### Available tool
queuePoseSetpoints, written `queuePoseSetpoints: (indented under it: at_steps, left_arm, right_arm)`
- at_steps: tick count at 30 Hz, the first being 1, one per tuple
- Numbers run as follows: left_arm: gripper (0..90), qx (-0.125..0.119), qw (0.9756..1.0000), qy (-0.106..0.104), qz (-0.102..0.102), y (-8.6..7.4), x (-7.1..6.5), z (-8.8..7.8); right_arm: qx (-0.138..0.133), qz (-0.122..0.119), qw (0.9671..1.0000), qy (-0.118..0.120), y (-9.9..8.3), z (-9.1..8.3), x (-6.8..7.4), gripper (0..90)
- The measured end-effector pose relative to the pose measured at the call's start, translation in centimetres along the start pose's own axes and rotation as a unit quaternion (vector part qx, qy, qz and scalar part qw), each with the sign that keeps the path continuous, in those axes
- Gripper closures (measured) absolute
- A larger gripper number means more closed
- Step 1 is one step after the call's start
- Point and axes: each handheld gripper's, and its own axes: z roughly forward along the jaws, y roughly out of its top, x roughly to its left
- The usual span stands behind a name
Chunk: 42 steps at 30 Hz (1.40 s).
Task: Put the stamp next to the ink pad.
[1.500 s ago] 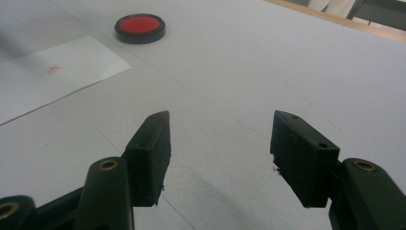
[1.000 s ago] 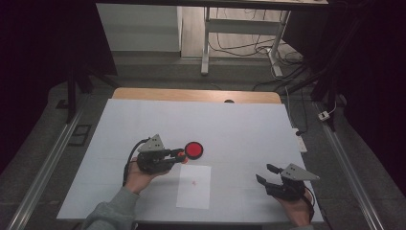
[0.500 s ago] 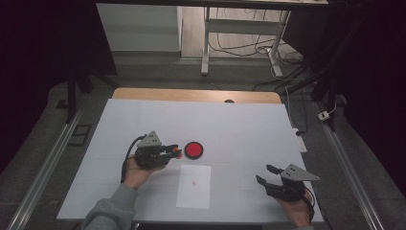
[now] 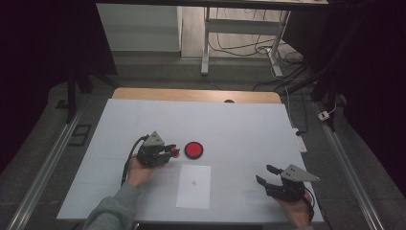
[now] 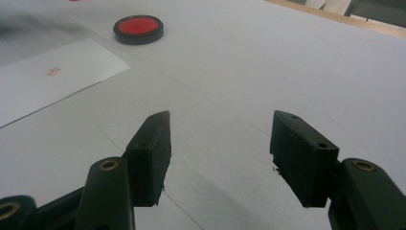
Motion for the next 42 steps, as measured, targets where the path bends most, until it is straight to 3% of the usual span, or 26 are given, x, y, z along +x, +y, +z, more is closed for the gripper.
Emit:
queuePoseSetpoints:
  at_steps: [7,27,38,39,42]
  left_arm:
    - [72.0,0.017,0.9998,0.007,-0.008,-0.6,0.5,1.0]
    - [71.5,0.057,0.9983,0.011,0.001,-1.5,0.7,2.3]
    - [70.3,0.055,0.9985,0.001,-0.004,-1.7,0.8,2.3]
    - [68.9,0.054,0.9985,0.001,-0.003,-1.7,0.8,2.3]
    - [53.2,0.047,0.9989,0.006,-0.001,-1.5,0.5,2.3]
  right_arm:
    - [0.001,0.001,1.0000,0.001,-0.1,0.1,-0.1,38.8]
    - [0.009,-0.001,1.0000,0.003,-0.1,0.3,0.2,38.8]
    - [0.010,0.001,0.9999,0.003,-0.2,0.3,0.1,38.8]
    - [0.010,0.001,0.9999,0.003,-0.2,0.3,0.1,38.8]
    - [0.010,0.001,0.9999,0.001,-0.2,0.2,0.1,38.8]
